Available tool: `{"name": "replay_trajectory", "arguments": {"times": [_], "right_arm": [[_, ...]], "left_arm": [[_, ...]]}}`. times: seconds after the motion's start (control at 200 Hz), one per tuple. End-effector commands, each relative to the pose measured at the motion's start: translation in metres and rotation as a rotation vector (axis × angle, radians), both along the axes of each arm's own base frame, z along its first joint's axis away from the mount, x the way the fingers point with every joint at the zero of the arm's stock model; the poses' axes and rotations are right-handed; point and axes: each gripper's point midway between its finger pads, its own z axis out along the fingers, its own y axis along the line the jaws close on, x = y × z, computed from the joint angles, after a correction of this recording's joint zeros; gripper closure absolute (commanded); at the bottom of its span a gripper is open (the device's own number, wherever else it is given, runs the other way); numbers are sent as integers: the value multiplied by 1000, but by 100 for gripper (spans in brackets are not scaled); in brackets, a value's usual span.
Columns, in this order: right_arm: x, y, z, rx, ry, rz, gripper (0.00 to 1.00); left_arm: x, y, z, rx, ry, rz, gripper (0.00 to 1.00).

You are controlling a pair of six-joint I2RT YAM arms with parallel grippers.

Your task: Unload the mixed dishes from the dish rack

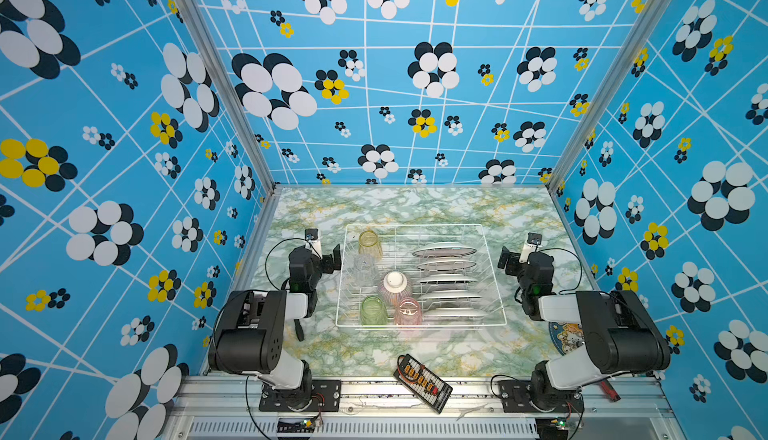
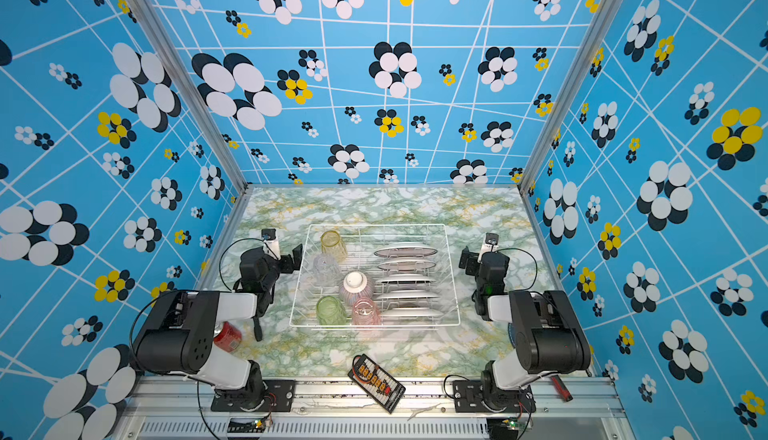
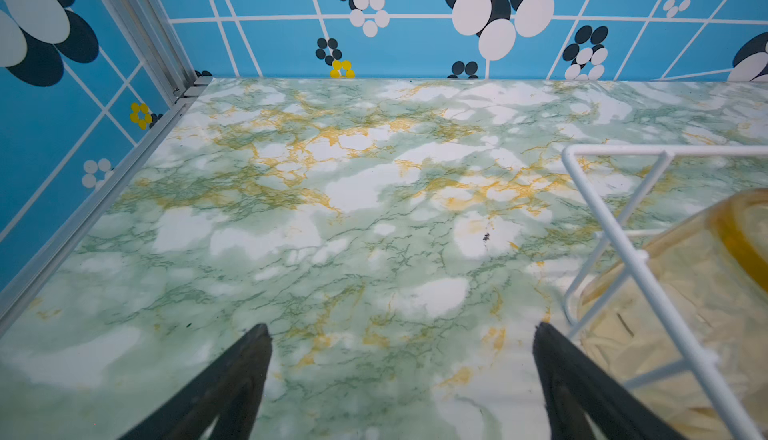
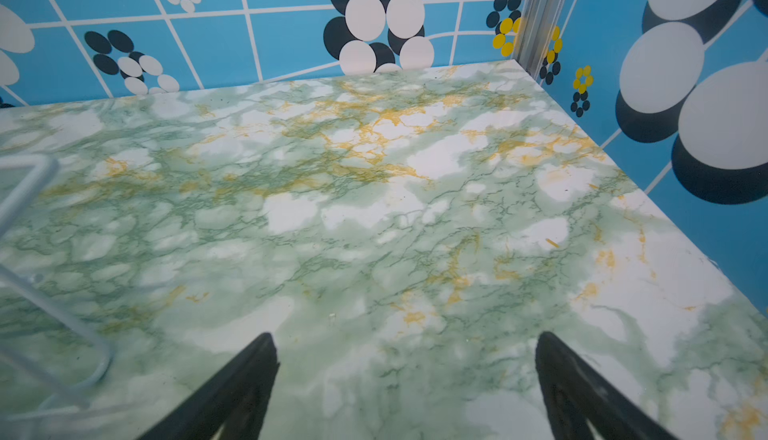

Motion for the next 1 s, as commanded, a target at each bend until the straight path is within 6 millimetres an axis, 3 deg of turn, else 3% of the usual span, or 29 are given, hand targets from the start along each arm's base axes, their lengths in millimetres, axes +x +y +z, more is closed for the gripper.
{"name": "replay_trajectory", "arguments": {"times": [0.0,0.45,0.54,0.66,0.79,0.88,0.995], "right_arm": [[4,1,6,-7,-20,8,1],[5,1,6,-6,-20,9,1],[5,1,6,-5,-20,8,2],[6,1,7,-4,-20,6,11],[5,-7,22,-3,9,-41,14],[0,-5,44,-3,5,-31,15],[-15,4,69,49,57,7,15]], "left_arm": [[-2,2,-6,15,15,4,1],[-2,2,-6,12,16,3,0],[-2,2,-6,12,15,3,9],[0,2,-2,9,28,0,25],[4,-9,25,2,105,-61,49],[-1,-19,53,3,115,-73,53],[-16,-46,94,43,105,-113,55]]}}
